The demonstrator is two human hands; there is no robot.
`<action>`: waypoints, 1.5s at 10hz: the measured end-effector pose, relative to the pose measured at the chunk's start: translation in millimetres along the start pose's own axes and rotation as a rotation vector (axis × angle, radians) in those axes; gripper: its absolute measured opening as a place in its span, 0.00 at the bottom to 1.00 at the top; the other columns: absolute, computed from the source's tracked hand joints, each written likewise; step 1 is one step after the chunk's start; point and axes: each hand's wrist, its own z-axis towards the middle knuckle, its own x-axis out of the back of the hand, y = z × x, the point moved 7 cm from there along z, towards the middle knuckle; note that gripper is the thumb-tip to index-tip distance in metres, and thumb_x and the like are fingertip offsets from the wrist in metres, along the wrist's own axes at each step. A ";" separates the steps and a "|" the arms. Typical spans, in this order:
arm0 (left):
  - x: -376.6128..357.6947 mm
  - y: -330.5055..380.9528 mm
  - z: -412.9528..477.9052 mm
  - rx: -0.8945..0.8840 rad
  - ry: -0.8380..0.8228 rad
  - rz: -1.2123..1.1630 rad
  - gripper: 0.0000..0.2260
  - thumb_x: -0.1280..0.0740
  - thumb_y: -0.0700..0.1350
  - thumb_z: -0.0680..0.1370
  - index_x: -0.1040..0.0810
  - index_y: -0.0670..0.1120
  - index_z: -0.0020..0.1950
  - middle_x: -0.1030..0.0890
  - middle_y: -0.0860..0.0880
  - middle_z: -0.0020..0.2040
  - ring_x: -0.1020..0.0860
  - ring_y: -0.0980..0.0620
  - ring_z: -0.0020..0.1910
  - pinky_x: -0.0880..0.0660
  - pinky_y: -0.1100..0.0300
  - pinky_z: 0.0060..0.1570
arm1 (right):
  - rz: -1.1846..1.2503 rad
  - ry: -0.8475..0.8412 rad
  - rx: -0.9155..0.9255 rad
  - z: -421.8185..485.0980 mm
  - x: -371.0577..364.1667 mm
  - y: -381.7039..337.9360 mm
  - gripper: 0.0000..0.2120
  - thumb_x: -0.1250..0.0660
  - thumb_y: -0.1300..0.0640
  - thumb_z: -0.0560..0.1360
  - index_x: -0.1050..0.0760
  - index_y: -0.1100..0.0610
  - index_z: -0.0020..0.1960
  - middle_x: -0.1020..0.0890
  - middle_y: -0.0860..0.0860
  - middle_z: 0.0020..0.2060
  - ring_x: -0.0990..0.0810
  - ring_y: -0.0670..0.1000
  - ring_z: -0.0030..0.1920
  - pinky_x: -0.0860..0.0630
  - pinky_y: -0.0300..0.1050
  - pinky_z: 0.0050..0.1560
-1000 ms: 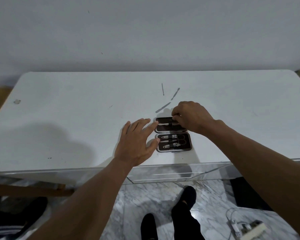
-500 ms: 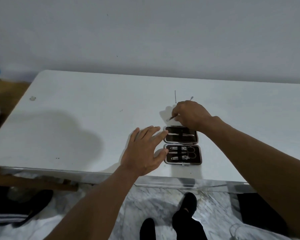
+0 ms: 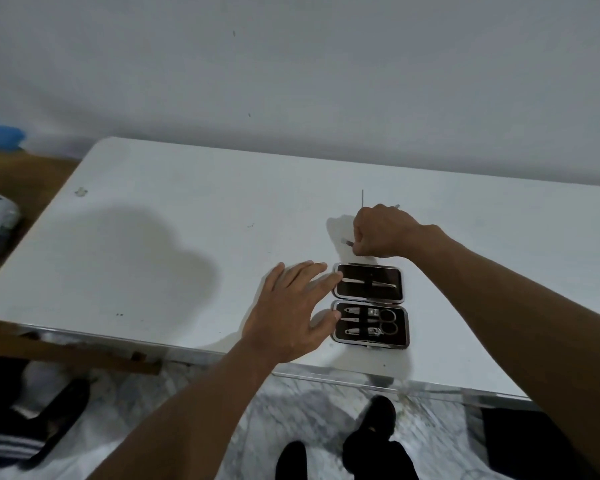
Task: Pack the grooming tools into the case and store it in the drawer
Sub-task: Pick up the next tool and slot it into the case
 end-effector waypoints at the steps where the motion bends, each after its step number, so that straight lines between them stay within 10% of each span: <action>1: -0.4 0.4 0.1 0.003 -0.003 0.002 0.25 0.43 0.62 0.78 0.36 0.59 0.75 0.33 0.56 0.74 0.40 0.55 0.75 0.46 0.46 0.75 | 0.015 -0.009 -0.015 -0.4 -0.6 0.3 0.09 0.30 0.54 0.67 0.24 0.58 0.44 0.18 0.57 0.42 0.19 0.59 0.43 0.20 0.50 0.45; 12: 2.7 1.4 -0.2 0.000 0.039 -0.007 0.25 0.42 0.61 0.77 0.34 0.58 0.74 0.30 0.55 0.73 0.36 0.54 0.74 0.43 0.45 0.74 | -0.182 0.160 -0.152 -14.0 7.3 0.3 0.12 0.34 0.63 0.73 0.27 0.61 0.57 0.21 0.59 0.54 0.21 0.62 0.55 0.30 0.48 0.47; 15: 3.3 0.5 -0.3 0.001 0.038 -0.020 0.25 0.42 0.62 0.77 0.34 0.58 0.74 0.30 0.55 0.73 0.36 0.54 0.73 0.43 0.45 0.74 | 0.019 -0.007 -0.174 -7.1 9.7 4.5 0.10 0.28 0.59 0.66 0.30 0.58 0.36 0.26 0.52 0.31 0.23 0.58 0.38 0.28 0.44 0.41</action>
